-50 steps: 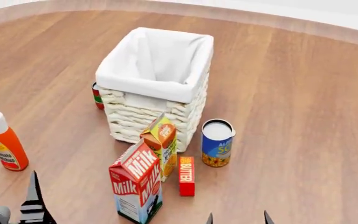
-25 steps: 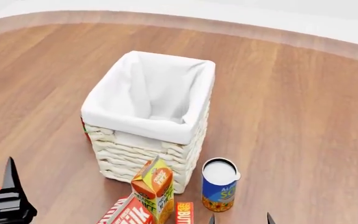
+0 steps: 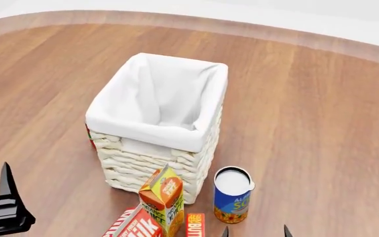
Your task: Pick up the butter and put it in the basket.
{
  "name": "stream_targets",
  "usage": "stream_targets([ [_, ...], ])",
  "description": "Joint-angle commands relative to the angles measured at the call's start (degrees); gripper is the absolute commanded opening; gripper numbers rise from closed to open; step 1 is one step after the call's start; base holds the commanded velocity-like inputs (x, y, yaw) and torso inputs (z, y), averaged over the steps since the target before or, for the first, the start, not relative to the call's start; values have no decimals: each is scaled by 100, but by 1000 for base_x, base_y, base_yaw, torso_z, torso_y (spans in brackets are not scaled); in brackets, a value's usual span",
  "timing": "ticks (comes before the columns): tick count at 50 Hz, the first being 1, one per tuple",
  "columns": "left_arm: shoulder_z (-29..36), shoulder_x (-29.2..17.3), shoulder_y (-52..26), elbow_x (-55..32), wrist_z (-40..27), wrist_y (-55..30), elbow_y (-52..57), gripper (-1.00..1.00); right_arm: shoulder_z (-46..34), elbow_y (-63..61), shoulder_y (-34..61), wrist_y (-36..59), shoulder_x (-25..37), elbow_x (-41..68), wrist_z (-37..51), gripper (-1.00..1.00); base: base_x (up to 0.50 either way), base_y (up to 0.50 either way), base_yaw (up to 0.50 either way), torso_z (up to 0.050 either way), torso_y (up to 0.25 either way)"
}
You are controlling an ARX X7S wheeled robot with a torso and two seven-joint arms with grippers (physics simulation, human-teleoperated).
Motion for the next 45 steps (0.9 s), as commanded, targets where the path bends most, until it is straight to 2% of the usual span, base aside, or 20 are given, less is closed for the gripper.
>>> stream_targets([
  [1,2,-17,-19,-29,-31,18,-18,100,5,-14,-2,-56,18,25,91,100,37,11,0,0,0],
  [18,-38,-35,-24,-136,-44,94,0,100,-75,-30,28,0,64,19,152,100,0,0,0,0,0],
  [45,-56,-89,-54,-243,-83,161,16,100,-173,-207,55,105,143,19,248,100,0,0,0,10,-234],
])
